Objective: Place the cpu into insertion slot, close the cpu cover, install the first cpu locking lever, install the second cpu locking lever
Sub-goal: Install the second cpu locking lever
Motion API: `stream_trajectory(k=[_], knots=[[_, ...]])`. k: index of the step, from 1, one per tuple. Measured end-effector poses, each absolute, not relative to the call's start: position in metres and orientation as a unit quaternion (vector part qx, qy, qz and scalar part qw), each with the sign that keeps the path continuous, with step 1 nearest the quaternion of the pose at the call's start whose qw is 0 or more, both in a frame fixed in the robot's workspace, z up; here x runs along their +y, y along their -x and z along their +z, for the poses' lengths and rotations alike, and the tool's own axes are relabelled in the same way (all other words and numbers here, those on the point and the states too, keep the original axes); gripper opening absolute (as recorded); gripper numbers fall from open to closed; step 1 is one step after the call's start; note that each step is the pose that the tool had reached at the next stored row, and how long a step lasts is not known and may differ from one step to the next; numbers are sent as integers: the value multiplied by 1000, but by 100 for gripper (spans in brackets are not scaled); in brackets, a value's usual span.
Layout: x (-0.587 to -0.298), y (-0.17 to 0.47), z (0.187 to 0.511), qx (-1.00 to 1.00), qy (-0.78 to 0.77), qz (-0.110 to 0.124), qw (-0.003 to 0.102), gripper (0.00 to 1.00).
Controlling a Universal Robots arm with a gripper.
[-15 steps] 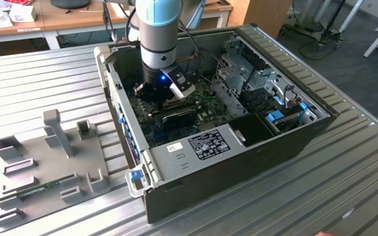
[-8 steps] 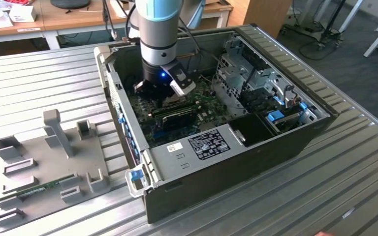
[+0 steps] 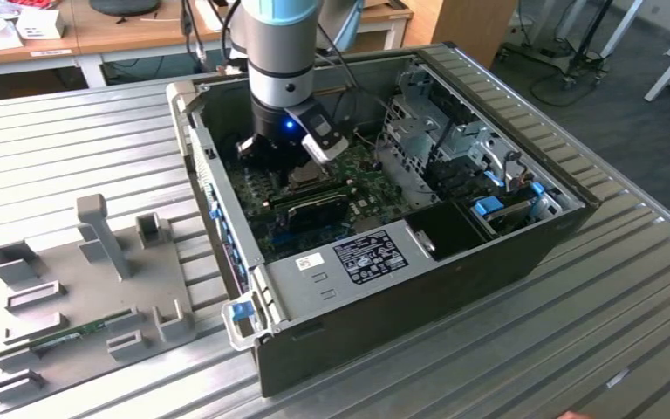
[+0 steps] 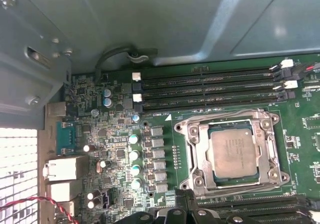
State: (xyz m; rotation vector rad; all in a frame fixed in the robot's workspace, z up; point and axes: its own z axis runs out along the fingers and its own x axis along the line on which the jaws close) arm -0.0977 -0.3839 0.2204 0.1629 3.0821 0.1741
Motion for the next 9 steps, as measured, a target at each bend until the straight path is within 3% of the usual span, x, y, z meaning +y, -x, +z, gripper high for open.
stream_trajectory(k=[9], knots=[[-384, 98, 223, 997, -53, 56, 25, 10]])
